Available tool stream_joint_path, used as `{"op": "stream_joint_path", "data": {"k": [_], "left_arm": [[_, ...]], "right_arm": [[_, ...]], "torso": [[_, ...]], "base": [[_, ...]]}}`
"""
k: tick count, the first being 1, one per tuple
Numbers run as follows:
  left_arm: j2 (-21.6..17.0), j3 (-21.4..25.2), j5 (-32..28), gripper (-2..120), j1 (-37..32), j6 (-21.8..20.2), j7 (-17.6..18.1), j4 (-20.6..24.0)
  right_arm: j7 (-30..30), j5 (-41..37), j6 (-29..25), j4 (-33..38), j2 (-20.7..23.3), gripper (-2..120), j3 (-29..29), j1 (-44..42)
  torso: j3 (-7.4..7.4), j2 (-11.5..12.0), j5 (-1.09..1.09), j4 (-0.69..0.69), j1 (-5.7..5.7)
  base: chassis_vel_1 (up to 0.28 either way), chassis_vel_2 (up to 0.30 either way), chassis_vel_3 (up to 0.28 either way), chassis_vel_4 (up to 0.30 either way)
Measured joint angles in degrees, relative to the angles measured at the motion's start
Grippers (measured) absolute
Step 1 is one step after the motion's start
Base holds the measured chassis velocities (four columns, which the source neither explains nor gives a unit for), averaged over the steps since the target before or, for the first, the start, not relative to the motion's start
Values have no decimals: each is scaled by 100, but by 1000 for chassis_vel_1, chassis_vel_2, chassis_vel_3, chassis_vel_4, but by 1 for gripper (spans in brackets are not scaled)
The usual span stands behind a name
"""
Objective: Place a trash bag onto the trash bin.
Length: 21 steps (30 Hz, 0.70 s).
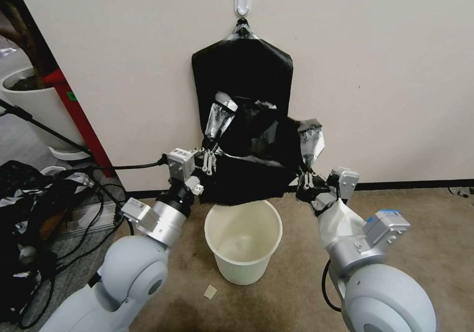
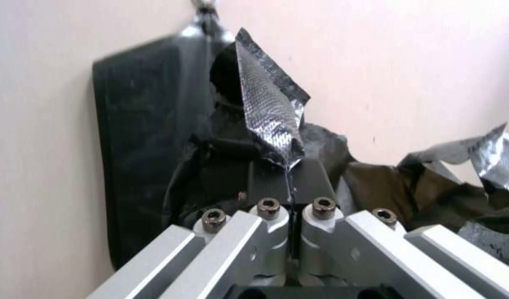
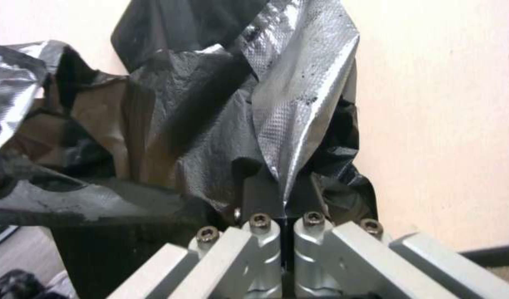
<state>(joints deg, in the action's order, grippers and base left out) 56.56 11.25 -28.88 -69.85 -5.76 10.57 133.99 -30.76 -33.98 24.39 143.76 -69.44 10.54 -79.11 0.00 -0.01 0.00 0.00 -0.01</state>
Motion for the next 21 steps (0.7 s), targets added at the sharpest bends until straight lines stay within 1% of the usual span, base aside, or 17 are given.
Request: {"op": "stream_joint_path", "data": {"k": [2,4,6,7,11,15,17,21], "left_arm": [[27,-63,40,0,-74,0,1,-79],[137,-185,151,0,-191,31,1,-250],[331,-339,307,0,-328,119,-1,-505],[331,-339,307,0,-328,119,-1,-505],[552,-471,610,0,-463,187,-4,-876],[570,-473,726,0,-478,204,-9,-960],[526,-412,829,0,-476,205,-13,-974],[437,-299,881,0,-424,187,-20,-923]], "right_arm": [[8,15,4,-4,-8,0,-11,-9],[17,30,16,-20,-20,0,-34,-11],[19,107,22,-186,-5,0,-102,-27],[19,107,22,-186,-5,0,-102,-27],[-35,164,18,-660,14,0,-243,-112],[-65,141,-26,-853,-7,0,-305,-130],[-75,81,-67,-978,-22,0,-352,-122],[-89,8,-74,-1012,-24,0,-370,-43]], "torso": [[0,0,-1,0,0],[0,0,0,0,0],[0,0,0,0,0],[0,0,0,0,0],[0,0,0,0,0],[-1,0,0,0,0],[0,0,0,0,0],[0,0,0,0,0]], "base": [[0,0,0,0],[0,0,0,0],[0,0,0,0],[0,0,0,0],[0,0,0,0],[0,0,0,0],[0,0,0,0],[0,0,0,0]]}}
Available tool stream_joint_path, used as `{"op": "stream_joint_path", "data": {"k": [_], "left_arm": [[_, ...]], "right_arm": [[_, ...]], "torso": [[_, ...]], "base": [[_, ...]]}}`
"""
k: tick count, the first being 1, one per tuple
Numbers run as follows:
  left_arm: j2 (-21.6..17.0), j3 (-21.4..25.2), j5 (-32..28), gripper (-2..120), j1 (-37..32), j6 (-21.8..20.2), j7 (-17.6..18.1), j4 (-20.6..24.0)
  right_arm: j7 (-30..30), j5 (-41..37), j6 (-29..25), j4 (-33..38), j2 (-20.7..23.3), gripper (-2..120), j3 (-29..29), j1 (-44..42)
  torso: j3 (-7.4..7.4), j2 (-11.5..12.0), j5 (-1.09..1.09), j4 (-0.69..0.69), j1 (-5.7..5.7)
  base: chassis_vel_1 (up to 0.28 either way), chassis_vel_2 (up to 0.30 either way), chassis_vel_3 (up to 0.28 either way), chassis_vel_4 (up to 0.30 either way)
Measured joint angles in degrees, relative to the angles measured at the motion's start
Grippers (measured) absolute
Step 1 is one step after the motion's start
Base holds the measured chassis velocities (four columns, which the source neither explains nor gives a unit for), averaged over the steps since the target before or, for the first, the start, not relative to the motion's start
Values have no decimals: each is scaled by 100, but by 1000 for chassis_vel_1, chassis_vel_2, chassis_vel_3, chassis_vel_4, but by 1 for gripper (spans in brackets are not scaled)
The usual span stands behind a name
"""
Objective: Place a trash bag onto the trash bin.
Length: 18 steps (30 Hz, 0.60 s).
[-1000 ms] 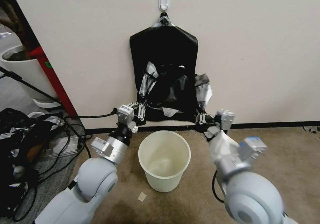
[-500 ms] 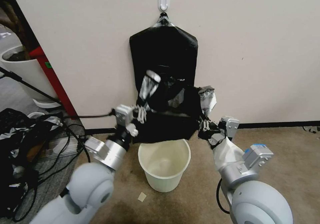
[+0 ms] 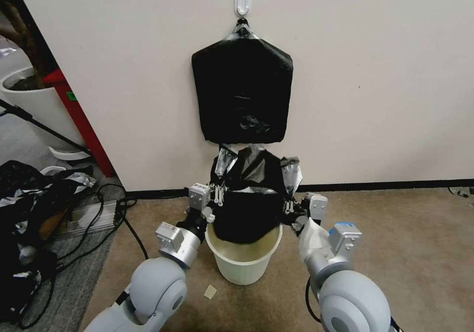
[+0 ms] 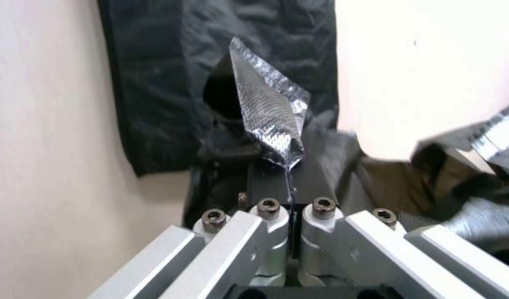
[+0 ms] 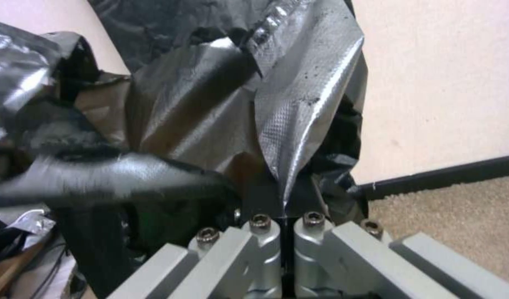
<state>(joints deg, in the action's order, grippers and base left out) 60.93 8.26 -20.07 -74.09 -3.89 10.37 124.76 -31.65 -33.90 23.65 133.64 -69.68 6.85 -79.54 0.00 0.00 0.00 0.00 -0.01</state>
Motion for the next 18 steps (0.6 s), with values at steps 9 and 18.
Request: {"op": "stream_joint_path", "data": {"k": [9,18], "left_arm": [[-174,-52,32,0,175,-123,-115,-86],[-26,-472,635,0,211,127,-348,-811]], "right_arm": [[-1,-142,22,-201,0,0,12,114],[-262,-207,-326,-816,48,0,-78,24]], "torso": [[0,0,0,0,0],[0,0,0,0,0]], "base": [[0,0,0,0],[0,0,0,0]]}}
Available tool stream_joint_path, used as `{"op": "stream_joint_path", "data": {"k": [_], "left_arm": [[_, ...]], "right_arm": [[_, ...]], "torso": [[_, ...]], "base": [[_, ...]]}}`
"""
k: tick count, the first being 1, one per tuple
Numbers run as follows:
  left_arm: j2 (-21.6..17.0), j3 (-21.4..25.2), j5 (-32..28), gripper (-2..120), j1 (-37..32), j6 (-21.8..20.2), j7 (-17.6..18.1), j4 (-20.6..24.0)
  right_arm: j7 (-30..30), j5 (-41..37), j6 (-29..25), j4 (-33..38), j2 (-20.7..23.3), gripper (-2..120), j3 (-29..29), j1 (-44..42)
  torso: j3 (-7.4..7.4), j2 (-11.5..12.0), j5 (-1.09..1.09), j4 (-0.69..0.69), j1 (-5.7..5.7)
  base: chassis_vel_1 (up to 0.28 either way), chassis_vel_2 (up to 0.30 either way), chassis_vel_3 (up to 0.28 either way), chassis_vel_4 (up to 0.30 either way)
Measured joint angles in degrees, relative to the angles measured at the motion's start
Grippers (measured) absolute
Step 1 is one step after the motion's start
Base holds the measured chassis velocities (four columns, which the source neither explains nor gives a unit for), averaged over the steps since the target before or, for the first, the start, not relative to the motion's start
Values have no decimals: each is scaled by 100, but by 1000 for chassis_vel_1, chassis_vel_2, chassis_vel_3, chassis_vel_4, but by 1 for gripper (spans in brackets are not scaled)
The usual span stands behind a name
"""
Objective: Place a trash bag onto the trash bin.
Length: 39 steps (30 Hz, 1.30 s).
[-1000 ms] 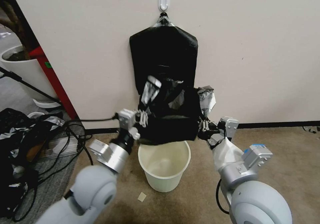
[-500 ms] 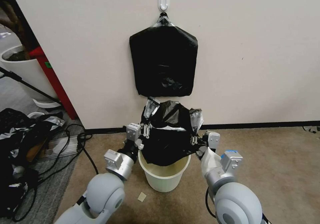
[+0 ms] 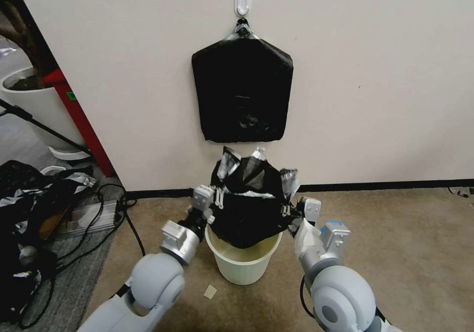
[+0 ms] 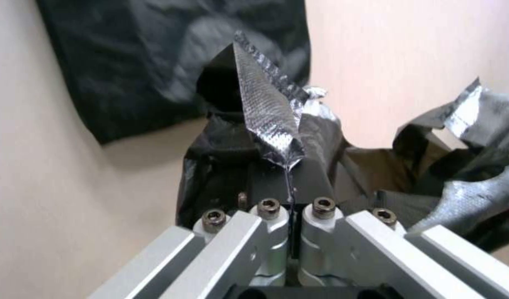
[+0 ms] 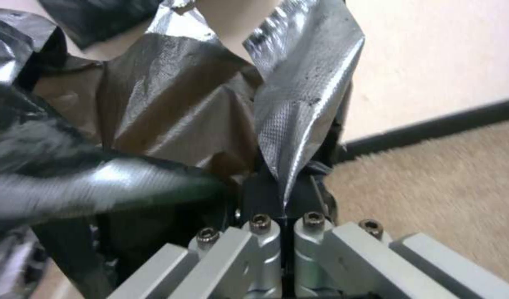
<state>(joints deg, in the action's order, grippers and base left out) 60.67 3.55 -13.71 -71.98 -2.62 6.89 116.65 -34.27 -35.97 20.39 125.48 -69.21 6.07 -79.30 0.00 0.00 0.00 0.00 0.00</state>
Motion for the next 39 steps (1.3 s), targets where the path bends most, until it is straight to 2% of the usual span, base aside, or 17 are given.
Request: {"op": "stream_joint_path", "data": {"k": [6,12,17,22,24,25,28,29,30,32,33,36,37,39], "left_arm": [[83,-105,371,0,79,20,-42,-331],[15,-103,648,0,58,32,-184,-469],[-242,-107,864,0,-64,-66,-343,-483],[-507,-212,818,0,-183,-241,-284,-332],[-706,-342,644,0,-279,-424,-31,-168],[-706,-342,644,0,-279,-424,-31,-168],[-939,-603,183,0,-452,-821,721,175],[-939,-603,183,0,-452,-821,721,175],[-975,-653,84,0,-480,-896,882,263],[-1119,-868,-392,0,-601,-1158,1550,691],[-1119,-868,-392,0,-601,-1158,1550,691],[-1326,-1092,-1207,0,-709,-1550,2603,1271],[-1326,-1092,-1207,0,-709,-1550,2603,1271],[-1521,-1194,-1665,0,-789,-1820,3136,1551]], "right_arm": [[-87,47,-240,-341,30,0,-76,-49],[-23,156,-399,-454,56,0,-170,-56],[-9,319,-437,-472,220,0,-418,-173],[-250,395,-422,-362,414,0,-635,-292],[-483,413,-393,-236,562,0,-798,-383],[-483,413,-393,-236,562,0,-798,-383],[-889,459,-414,-89,706,0,-1024,-503],[-889,459,-414,-89,706,0,-1024,-503],[-977,445,-420,-55,720,0,-1065,-525],[-1375,262,-452,126,763,0,-1210,-611],[-1375,262,-452,126,763,0,-1210,-611],[-1825,-48,-552,319,814,0,-1347,-678],[-1825,-48,-552,319,814,0,-1347,-678],[-1987,-379,-442,458,904,0,-1445,-763]], "torso": [[0,0,0,0,0],[0,0,0,0,0],[0,0,0,0,0],[0,0,0,0,0],[0,0,0,0,0],[0,0,0,0,0],[0,0,1,-1,0],[0,0,1,-1,0],[0,0,0,0,0],[0,0,0,0,0],[0,0,0,0,0],[0,0,0,0,0],[0,0,0,0,0],[0,0,0,0,0]], "base": [[0,0,0,0],[0,0,0,0],[0,0,0,0],[0,0,0,0],[0,0,0,0],[0,0,0,0],[0,0,0,0],[0,0,0,0],[0,0,0,0],[0,0,0,0],[0,0,0,0],[0,0,0,0],[0,0,0,0],[0,0,0,0]]}}
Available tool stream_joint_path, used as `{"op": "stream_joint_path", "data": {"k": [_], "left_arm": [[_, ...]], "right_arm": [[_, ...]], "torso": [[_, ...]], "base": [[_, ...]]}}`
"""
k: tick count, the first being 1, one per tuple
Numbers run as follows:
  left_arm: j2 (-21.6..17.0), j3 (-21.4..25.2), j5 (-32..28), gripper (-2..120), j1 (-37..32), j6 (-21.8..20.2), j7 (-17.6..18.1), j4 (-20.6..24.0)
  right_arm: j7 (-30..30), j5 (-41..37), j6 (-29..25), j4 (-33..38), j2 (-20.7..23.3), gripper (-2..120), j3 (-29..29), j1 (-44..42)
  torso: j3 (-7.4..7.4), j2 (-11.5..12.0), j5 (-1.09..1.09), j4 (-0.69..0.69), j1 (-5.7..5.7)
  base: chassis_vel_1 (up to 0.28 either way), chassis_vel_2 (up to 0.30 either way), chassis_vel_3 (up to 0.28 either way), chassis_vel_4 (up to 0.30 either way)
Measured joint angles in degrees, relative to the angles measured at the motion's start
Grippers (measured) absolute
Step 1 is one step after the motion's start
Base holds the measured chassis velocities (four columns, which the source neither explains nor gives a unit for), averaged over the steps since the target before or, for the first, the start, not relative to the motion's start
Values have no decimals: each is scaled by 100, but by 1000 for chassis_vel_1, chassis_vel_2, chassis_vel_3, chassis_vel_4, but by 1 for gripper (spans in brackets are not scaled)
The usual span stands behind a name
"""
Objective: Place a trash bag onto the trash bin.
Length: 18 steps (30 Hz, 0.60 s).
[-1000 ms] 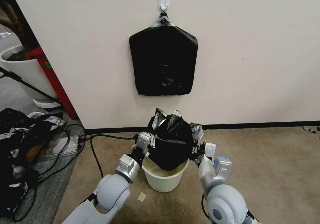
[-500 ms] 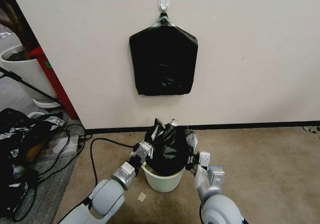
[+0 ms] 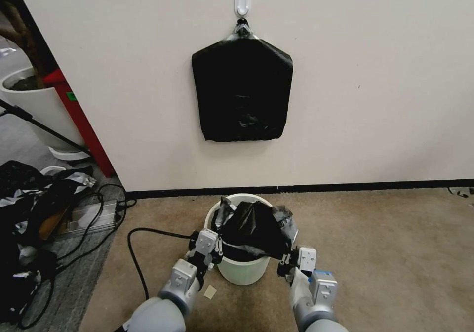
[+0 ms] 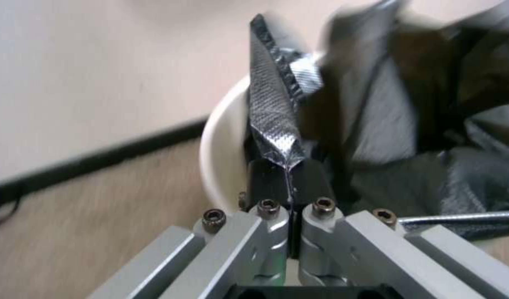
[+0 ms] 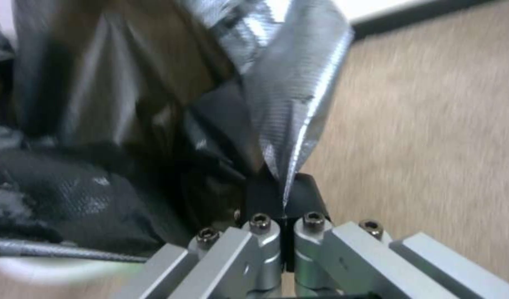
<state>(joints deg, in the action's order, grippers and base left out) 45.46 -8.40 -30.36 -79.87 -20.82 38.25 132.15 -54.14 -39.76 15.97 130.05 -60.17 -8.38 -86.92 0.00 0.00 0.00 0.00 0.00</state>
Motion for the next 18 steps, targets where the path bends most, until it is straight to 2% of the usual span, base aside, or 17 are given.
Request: {"op": "stream_joint_path", "data": {"k": [4,6,14,18], "left_arm": [[-261,-31,-304,0,-53,-264,381,106],[-277,-32,-345,0,-32,-294,442,72],[32,-108,-278,0,267,-300,545,-585],[221,-278,-99,0,475,-206,488,-1093]], "right_arm": [[-32,-164,293,43,122,0,-165,24],[-32,-167,365,12,144,0,-194,76],[190,196,759,-409,174,0,-255,364],[381,494,852,-634,140,0,-298,358]], "torso": [[0,0,0,0,0],[0,0,0,0,0],[0,0,1,0,0],[0,0,1,0,0]], "base": [[0,0,0,0],[0,0,0,0],[0,0,0,0],[0,0,0,0]]}}
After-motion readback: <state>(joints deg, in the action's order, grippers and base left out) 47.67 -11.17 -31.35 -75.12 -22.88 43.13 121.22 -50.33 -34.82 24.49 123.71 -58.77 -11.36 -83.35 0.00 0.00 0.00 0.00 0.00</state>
